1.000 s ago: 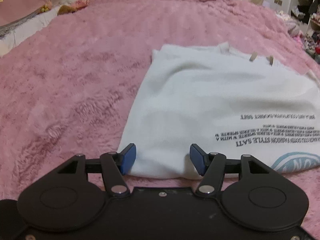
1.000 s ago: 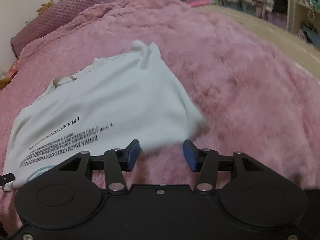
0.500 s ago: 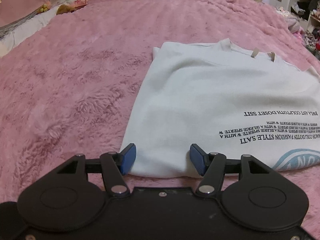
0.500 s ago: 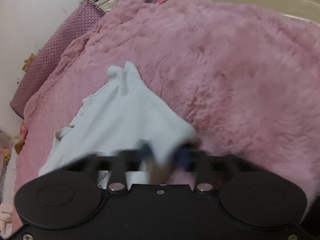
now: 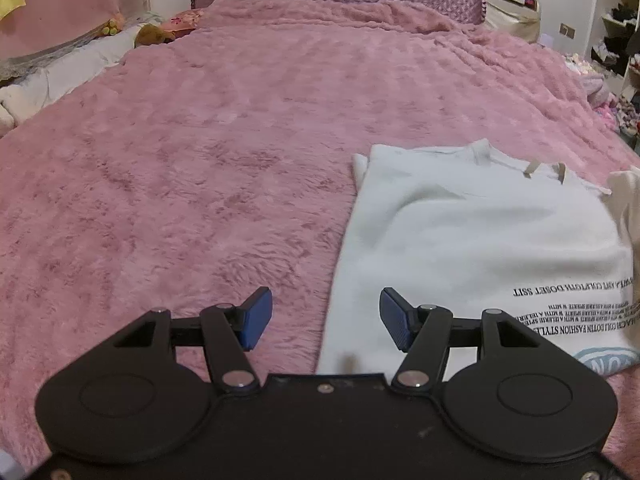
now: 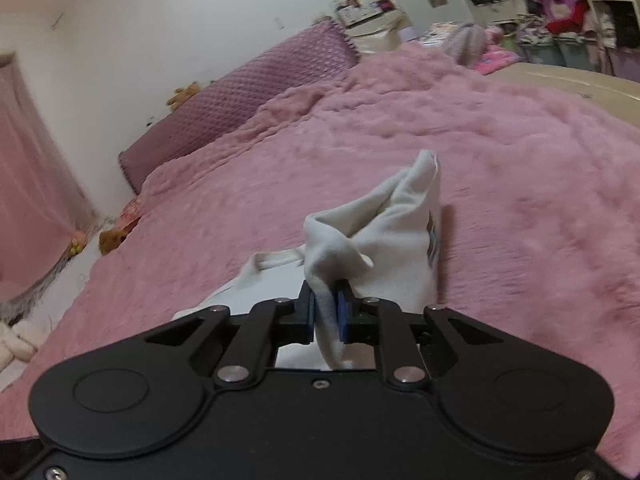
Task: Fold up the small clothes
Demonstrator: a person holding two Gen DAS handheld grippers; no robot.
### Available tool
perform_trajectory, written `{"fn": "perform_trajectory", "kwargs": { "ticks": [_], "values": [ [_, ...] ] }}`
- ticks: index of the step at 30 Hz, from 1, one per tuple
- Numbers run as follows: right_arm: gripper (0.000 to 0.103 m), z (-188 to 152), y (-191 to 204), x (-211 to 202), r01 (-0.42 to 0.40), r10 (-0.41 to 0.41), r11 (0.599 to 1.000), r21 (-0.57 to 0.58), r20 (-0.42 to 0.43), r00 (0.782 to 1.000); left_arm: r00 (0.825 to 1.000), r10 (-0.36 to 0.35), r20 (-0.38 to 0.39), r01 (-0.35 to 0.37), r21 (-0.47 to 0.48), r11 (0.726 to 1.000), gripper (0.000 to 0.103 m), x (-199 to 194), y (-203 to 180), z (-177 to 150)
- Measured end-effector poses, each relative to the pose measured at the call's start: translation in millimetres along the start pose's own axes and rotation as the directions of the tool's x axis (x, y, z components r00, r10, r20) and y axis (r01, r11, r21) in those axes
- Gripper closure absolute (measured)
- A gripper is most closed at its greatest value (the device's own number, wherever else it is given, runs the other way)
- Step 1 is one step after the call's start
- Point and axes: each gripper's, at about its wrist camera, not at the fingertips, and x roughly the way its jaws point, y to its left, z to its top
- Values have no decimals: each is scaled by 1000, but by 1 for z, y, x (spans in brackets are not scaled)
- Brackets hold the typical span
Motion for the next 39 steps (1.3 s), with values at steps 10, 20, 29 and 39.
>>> {"fn": "perform_trajectory", "kwargs": {
  "ticks": [10,20,29,39],
  "values": [
    [101,-15,78,15,-185,183,981,-57,-32,983,1000,-13,25,13,-24,1000,42,-12,30,12],
    [101,-121,179,57,-389,341,914,-118,-296,892,998,58,-9,-58,-70,996,42,-16,74,4],
    [101,-159,175,97,-286,188,941,-183,-422,887,998,53,-28,-55,-89,995,42,-15,73,1],
    [101,-163,178,93,-273,166,939,-211,-417,893,999,42,-30,-45,-105,993,42,-16,76,2]
  ]
}}
